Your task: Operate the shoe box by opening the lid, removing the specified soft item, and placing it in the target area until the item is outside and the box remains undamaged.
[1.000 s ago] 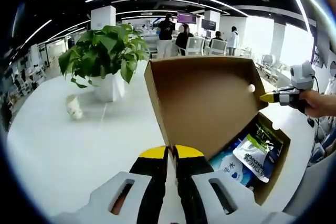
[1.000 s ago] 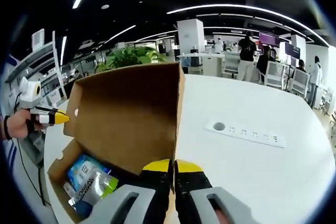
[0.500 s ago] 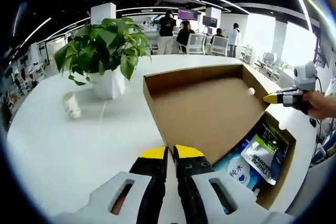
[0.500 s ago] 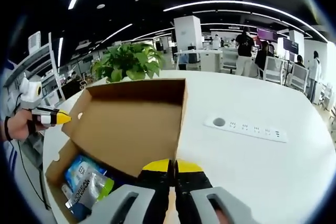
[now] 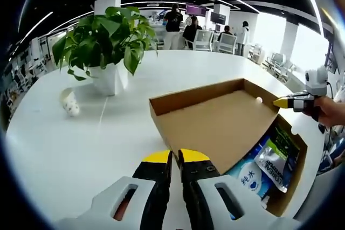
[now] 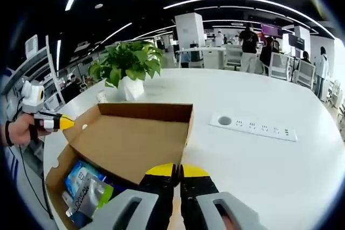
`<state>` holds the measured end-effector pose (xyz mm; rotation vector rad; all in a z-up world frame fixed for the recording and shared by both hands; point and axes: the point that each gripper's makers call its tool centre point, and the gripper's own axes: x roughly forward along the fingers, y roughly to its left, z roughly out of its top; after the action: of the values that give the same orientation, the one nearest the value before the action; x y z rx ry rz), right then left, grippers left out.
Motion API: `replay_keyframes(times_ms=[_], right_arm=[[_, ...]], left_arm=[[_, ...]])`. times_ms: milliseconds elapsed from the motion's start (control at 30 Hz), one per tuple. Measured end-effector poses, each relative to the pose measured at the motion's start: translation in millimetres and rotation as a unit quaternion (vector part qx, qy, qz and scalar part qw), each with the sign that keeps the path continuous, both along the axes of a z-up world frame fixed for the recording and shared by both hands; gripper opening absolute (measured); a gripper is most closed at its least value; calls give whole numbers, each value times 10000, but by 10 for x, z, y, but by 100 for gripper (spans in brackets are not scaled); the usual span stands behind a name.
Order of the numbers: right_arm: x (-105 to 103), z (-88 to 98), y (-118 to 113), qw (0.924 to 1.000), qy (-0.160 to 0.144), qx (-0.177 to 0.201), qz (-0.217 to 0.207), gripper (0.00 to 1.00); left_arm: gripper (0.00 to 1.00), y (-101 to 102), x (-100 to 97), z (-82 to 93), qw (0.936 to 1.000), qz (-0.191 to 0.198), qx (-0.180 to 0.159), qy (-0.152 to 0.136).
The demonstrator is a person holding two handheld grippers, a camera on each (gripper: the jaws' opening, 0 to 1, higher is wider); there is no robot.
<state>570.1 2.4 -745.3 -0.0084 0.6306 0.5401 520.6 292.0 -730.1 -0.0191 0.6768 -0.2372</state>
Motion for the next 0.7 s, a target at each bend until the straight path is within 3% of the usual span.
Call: replay_keyframes(times_ms=[333, 700], right_arm=[[-14, -31, -9, 9997, 188, 115, -115, 0], [-72, -38, -48, 9996, 285, -26, -54, 0]], left_arm=[[3, 32, 63, -71, 9999, 43, -7, 99], [0, 47, 105, -123, 9996, -119, 168, 204]])
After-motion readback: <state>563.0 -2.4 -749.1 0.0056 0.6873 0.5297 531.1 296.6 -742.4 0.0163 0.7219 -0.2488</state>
